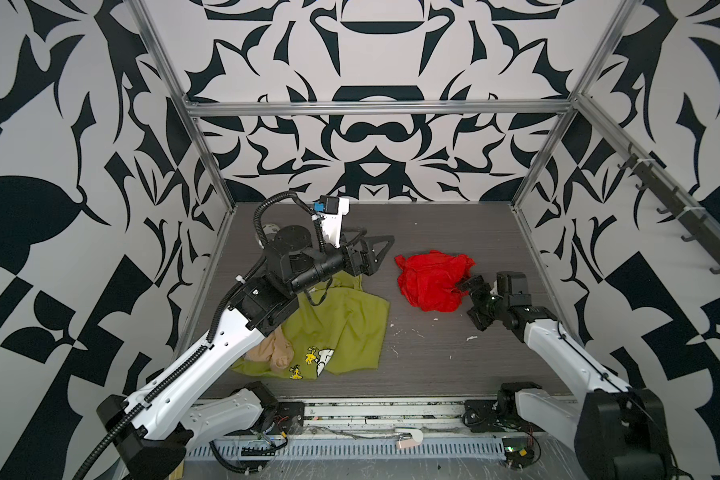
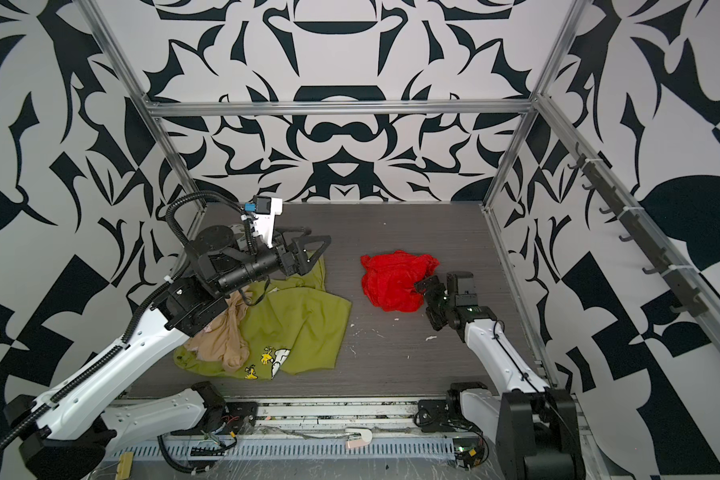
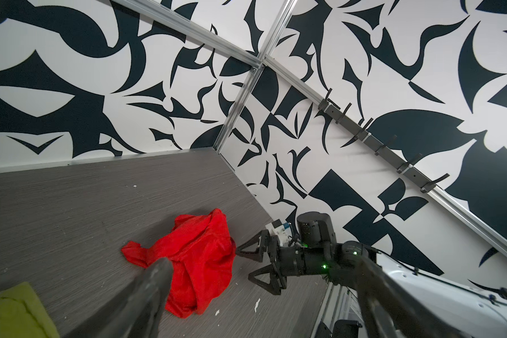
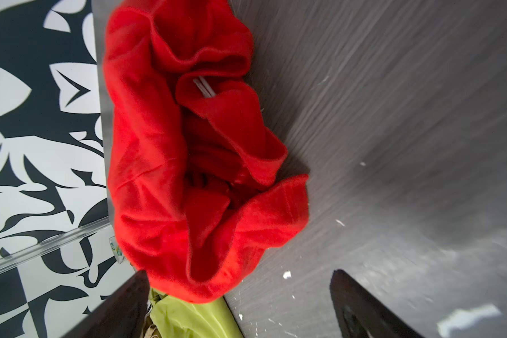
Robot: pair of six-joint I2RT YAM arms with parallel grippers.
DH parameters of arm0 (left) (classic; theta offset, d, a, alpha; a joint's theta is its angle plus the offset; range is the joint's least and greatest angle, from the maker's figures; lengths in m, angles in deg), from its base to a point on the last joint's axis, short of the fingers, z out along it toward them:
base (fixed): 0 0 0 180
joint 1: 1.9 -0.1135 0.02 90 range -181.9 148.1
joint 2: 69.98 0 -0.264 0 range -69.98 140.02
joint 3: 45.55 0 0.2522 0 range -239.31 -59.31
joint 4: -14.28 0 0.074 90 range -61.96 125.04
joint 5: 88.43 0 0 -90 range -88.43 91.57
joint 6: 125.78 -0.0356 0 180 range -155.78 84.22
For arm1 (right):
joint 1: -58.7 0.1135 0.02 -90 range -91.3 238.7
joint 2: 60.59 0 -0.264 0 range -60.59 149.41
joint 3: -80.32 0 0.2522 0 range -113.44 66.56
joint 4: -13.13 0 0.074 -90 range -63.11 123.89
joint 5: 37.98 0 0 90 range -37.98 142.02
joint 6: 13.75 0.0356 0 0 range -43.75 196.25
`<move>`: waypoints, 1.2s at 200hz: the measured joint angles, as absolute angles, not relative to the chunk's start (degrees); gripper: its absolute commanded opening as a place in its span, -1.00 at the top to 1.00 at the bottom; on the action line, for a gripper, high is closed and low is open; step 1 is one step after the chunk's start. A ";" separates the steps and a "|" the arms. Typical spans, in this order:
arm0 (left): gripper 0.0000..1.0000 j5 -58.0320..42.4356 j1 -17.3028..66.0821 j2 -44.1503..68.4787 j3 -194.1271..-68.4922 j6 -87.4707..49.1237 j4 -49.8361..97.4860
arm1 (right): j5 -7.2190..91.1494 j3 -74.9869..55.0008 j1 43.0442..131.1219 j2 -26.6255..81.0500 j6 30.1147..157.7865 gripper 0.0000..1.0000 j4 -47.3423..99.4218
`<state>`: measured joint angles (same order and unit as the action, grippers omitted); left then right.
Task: Pick out a specific cloth from the pile
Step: 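Open the right gripper and release the red shirt on the table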
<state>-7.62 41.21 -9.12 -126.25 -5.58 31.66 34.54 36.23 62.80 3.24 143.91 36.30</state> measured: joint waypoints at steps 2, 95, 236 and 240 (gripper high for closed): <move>-0.99 -7.62 41.19 -9.21 -126.22 -5.56 31.66 | 34.76 36.23 63.19 3.66 143.95 -0.98 35.80; -0.99 -7.25 41.19 -10.45 -125.22 -5.56 31.71 | 37.52 31.14 67.50 22.94 145.29 -0.97 22.14; -0.99 -5.24 41.19 -10.82 -124.39 -6.39 32.19 | 37.49 4.21 68.68 49.71 144.85 -0.95 15.75; -0.99 -5.21 41.19 -10.84 -124.37 -6.50 32.19 | 37.49 3.58 68.68 50.24 144.85 -0.95 15.62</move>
